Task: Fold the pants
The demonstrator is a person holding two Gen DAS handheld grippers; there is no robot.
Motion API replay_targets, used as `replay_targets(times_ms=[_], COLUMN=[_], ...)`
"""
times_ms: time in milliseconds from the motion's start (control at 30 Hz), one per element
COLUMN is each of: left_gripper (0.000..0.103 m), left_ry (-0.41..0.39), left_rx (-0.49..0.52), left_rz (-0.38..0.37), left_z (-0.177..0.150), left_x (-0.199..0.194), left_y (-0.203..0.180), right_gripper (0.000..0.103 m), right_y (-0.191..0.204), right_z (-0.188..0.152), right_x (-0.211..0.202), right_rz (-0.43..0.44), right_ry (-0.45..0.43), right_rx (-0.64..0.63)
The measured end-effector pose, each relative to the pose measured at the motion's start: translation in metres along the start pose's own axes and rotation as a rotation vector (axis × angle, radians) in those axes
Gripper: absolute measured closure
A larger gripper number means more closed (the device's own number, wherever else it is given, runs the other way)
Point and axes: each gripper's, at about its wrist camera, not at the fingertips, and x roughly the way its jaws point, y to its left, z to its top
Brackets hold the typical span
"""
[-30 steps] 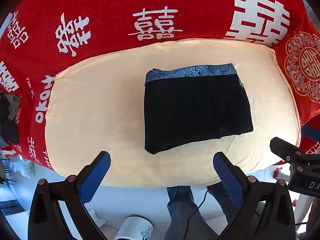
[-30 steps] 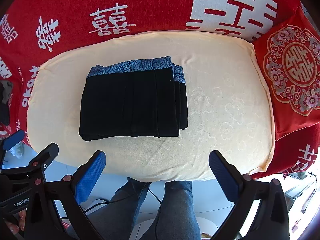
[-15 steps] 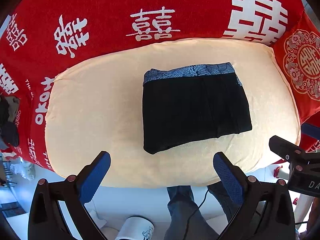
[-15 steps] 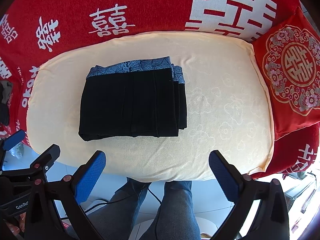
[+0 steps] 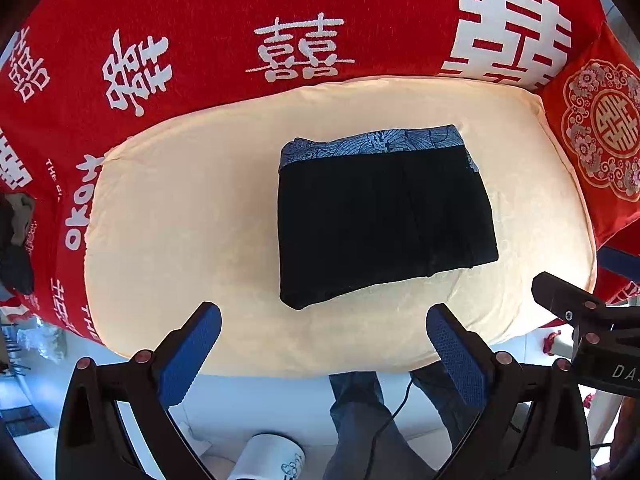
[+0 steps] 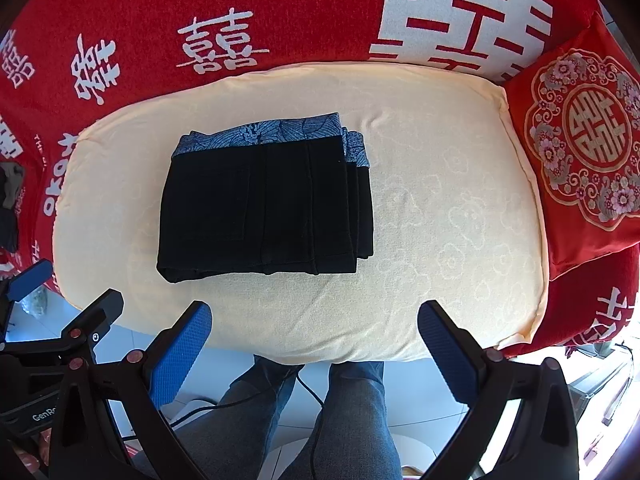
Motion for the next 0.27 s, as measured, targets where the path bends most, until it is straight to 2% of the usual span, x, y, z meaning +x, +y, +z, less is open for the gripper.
replay_targets(times_ms=[267], left_gripper=[0.000], left_ry=[-0.020], left_rx=[-0.004], left_rz=[-0.019], left_z=[-0.0008], left_x=[-0.0016], left_y=[0.0014], right_gripper=[0.000], right_y=[-0.0041], right_z=[-0.0002], right_x=[0.0007], right_rz=[-0.005], right_ry=[0.003], right_rx=[0.006])
